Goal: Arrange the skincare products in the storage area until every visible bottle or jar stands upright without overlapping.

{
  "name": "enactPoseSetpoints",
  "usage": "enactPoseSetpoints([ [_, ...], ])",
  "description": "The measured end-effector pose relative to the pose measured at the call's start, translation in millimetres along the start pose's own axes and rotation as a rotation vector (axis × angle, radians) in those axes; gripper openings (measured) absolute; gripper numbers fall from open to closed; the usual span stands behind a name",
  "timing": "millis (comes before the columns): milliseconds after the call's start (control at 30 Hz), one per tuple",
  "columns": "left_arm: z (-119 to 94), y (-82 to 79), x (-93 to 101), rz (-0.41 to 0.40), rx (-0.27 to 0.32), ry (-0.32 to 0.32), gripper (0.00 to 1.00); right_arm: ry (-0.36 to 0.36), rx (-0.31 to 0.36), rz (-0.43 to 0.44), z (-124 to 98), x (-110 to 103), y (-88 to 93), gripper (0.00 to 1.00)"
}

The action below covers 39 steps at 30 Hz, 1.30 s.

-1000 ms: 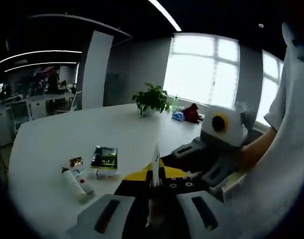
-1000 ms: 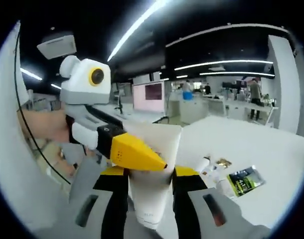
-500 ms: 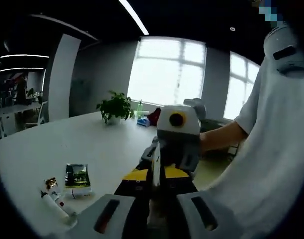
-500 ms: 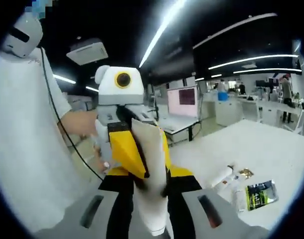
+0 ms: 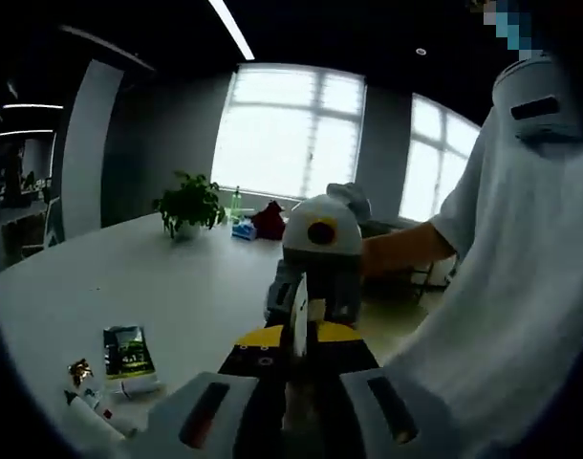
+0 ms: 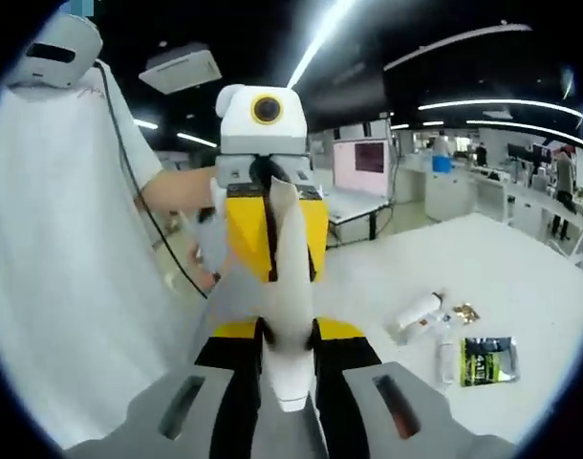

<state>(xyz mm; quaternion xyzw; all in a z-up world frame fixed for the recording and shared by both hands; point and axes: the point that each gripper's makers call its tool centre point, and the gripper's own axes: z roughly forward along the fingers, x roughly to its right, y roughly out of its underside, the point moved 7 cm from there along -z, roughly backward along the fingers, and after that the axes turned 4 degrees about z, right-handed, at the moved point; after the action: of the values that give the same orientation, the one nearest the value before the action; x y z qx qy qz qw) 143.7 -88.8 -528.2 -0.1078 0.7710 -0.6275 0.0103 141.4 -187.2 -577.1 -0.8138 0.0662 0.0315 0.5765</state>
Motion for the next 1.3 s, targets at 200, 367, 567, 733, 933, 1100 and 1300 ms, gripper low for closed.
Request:
enactPoseSetpoints([
  [200,14.5,15.6,-17.2,-0.010,-0.039,-0.004,0.06,0.046,-0.023,-0.019,2.7,16.2,16.9,0.18],
  [367,27.1,18.0,-28.5,0.026,-0.071,0.009,0.06,0.056,-0.039,-0.023,-2.0,32.8,25.1,0.17],
  [567,40.1,32.2,-47.8,0.032,-0.074,0.006,0.07,0.071,-0.086,-0.026,-3.7,55.7,39.3,0.17],
  [733,50.0,44.2,-62.6,-0.009,-0.056,0.008,0.07,0.065,-0.124,-0.013,-4.2,73.1,52.3,0.17],
  [933,62.2,49.9,-75.9,-0.035,-0.084,0.006,0.07,0.060,-0.143,0.010,-4.0,89.0,61.3,0.17],
  [1100,73.1,59.8,-91.9,-0.072,-0.094,-0.008,0.07,0.069,-0.178,0.017,-4.8,107.8,72.2,0.17],
  [1300,82.2,66.4,-107.0,-0.085,-0.105,-0.018,0.07,0.073,-0.212,0.011,-3.3,125.5,79.5,0.18],
])
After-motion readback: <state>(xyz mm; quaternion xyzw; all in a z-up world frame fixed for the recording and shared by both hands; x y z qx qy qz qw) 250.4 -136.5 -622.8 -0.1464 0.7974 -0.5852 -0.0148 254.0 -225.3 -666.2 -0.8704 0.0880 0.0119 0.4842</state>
